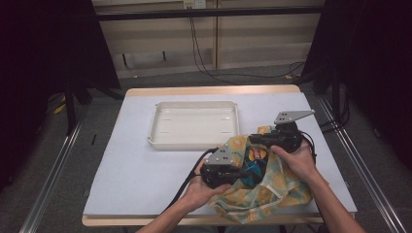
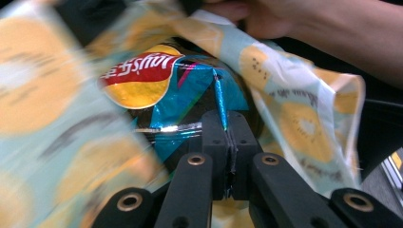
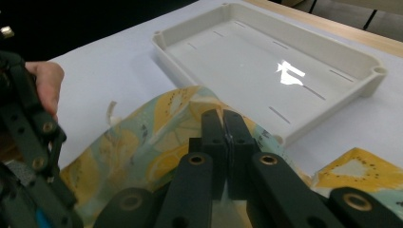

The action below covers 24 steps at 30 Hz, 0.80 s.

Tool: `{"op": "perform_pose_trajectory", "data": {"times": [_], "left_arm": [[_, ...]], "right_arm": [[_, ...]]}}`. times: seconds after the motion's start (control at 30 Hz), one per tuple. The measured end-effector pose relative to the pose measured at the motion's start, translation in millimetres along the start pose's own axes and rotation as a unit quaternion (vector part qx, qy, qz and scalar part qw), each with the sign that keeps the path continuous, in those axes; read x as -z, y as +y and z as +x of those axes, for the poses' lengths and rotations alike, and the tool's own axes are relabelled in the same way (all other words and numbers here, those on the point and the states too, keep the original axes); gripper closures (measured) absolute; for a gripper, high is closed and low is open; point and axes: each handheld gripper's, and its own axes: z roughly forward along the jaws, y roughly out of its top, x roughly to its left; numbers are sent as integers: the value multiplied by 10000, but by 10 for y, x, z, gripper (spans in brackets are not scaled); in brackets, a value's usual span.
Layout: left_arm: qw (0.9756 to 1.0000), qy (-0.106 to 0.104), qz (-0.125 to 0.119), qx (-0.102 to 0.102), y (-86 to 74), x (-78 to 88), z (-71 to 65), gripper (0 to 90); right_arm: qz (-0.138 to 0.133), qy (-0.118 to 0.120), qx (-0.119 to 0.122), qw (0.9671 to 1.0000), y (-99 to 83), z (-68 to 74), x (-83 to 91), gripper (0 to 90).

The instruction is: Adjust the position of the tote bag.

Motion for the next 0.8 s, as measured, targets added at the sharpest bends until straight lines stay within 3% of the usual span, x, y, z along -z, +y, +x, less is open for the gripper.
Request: {"op": "perform_pose_trajectory", "data": {"times": [0.2,0.3,0.43,0.47,0.63,0.73,0.77,0.8], "left_arm": [[9994,-74,75,-340,92,-61,-126,889],[9988,-40,132,-469,111,-83,-167,889],[9973,-232,145,-683,133,-124,-279,889],[9960,-270,198,-832,138,-135,-336,889],[9954,-404,203,-844,137,-143,-370,888],[9962,-393,164,-755,118,-111,-300,888],[9962,-393,164,-755,118,-111,-300,888],[9967,-347,142,-714,107,-95,-272,888]], "right_arm": [[257,-7,11,9997,11,-7,-119,881],[247,-65,-3,9997,10,-30,-128,854],[479,-215,33,9986,-23,-75,-183,890],[649,-364,38,9972,-49,-98,-220,891],[698,-477,-102,9964,-91,-156,-215,890],[562,-90,-144,9983,-80,-155,-146,729],[562,-90,-144,9983,-80,-155,-146,729],[538,-55,-52,9985,-64,-116,-121,646]]}}
